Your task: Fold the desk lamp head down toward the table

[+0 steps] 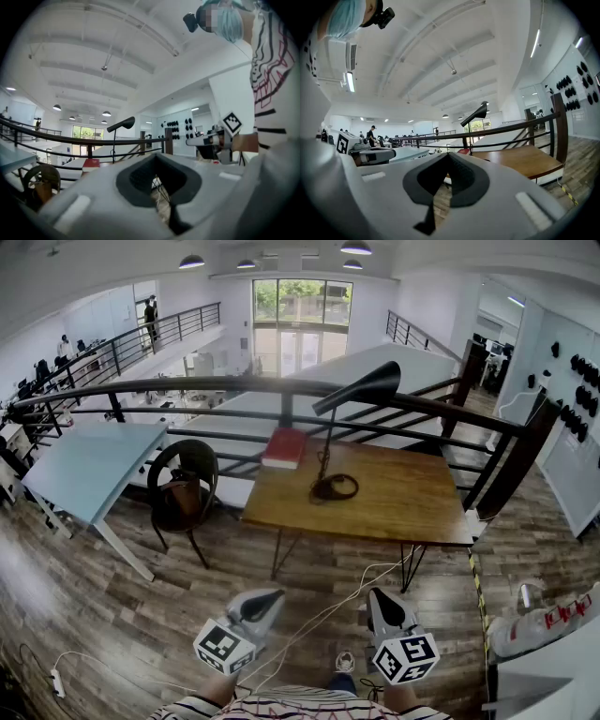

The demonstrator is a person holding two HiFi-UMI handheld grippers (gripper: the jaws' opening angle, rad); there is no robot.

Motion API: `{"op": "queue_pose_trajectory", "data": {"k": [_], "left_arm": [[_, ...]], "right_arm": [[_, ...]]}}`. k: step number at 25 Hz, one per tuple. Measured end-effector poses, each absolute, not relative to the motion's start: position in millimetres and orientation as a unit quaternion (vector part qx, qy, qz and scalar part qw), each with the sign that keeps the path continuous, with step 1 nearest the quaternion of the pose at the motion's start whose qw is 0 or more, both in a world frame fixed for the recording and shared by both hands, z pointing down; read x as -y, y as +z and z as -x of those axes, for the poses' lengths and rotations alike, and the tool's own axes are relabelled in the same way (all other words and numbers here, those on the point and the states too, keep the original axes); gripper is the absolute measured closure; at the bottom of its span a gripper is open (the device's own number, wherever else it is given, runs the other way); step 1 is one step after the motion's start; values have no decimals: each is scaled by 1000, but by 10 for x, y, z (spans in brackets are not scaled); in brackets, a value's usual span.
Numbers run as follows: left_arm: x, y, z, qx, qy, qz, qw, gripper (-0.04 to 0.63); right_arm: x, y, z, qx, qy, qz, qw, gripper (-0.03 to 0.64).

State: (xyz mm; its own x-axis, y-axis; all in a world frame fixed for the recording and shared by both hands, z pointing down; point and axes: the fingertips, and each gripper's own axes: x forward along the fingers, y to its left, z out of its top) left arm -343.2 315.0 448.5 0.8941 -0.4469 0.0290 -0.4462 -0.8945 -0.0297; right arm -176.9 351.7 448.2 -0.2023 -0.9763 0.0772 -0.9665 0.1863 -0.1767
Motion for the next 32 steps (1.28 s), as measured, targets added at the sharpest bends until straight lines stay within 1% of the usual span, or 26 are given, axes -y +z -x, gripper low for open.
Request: {"op": "queue_pose_trajectory", "data": {"k": [4,9,10,11,12,13,15,16,19,21,28,32], "left_arm": [[-2995,4477,3199,-228,-13,973,7,594],[-2741,4490,2924,-241,-7,970,7,592],[-2689,4501,2861,-243,-8,970,9,591],[-2636,4511,2792,-245,-7,969,10,591],[-2580,4517,2716,-246,-6,969,10,591],[-2524,4519,2631,-248,-6,969,10,587],[-2416,4515,2435,-254,-7,967,8,479],[-2368,4510,2330,-258,-8,966,7,467],[-2218,4492,2028,-266,-8,964,7,465],[-2114,4475,1826,-274,-7,962,7,452],[-1829,4496,1161,-308,3,951,4,419],[-1673,4566,859,-328,8,945,-1,414]], "right_arm": [[-3365,4499,1531,-769,-102,631,22,617],[-3130,4494,1272,-775,-106,622,35,614],[-3076,4497,1214,-775,-105,622,35,583],[-3019,4498,1147,-775,-104,622,36,526],[-2962,4494,1071,-776,-103,622,37,489],[-2905,4483,985,-776,-102,621,38,486],[-2798,4446,787,-779,-100,618,41,477],[-2745,4426,678,-780,-98,616,41,466],[-2562,4397,364,-786,-93,610,39,430],[-2439,4377,162,-790,-95,604,38,414],[-2082,4337,-542,-809,-89,580,34,390],[-1873,4367,-837,-822,-86,563,26,388]]}}
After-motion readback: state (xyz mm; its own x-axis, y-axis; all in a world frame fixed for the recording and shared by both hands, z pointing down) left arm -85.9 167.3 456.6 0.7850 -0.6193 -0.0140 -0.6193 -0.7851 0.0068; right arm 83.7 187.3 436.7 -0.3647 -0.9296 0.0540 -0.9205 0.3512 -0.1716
